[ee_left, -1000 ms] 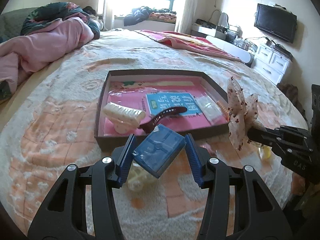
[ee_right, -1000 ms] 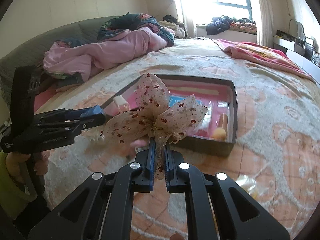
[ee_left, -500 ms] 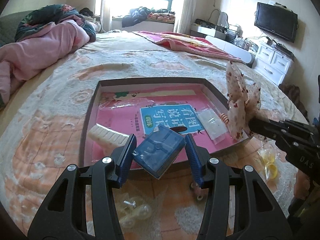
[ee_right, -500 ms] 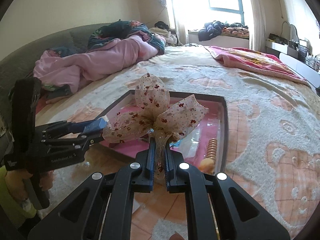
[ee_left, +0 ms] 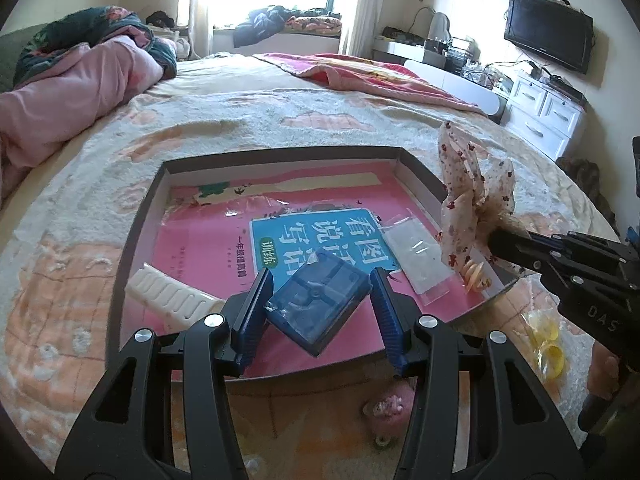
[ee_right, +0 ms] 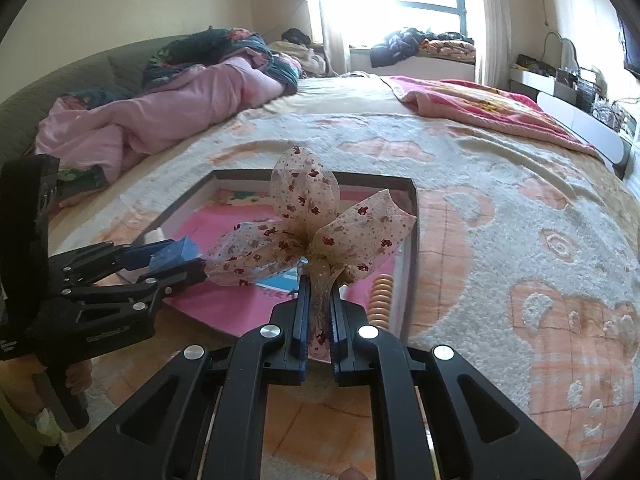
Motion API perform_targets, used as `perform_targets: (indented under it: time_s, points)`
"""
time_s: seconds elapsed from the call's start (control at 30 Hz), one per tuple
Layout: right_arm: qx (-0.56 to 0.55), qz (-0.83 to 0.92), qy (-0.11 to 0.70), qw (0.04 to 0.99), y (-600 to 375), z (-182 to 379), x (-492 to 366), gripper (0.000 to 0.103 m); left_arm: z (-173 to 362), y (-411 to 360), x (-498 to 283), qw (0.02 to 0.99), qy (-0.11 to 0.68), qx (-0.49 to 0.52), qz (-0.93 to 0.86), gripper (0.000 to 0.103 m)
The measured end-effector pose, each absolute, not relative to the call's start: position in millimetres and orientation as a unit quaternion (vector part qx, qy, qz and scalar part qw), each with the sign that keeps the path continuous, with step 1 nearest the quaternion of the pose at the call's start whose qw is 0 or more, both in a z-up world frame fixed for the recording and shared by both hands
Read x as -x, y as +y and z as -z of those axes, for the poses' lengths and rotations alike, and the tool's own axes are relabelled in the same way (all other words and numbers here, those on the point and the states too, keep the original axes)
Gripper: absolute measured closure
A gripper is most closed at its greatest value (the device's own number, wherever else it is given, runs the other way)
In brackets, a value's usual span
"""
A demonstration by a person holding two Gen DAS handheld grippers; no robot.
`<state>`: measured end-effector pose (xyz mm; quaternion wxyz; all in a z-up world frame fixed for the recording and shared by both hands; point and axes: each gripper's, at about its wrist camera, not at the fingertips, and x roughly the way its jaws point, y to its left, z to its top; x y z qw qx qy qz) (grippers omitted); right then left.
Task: Organize jewelry
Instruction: 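Open the left tool to drop the blue case while the right tool lowers the bow into the tray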
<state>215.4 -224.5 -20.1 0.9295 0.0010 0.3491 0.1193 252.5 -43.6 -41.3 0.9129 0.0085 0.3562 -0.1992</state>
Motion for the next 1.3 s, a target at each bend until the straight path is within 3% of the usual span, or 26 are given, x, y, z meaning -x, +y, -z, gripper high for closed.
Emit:
perform_targets:
  time_s: [0.77,0.97,1.3]
  points:
    - [-0.008,-0.096,0.395,0.914,-227,48,-251,0.095,56,-55,-266,0.907,0.368,-0.018,0.206,0.061]
    - [-0.02,-0.109,0.395,0.912,-230,47,-249,0.089,60,-55,-272,0.903,0.377,-0.014,0.203,0.061]
    - [-0.04,-0.118,0.37,0.921,-240,34,-227,0.056,60,-53,-273,0.902,0.38,-0.008,0.206,0.058]
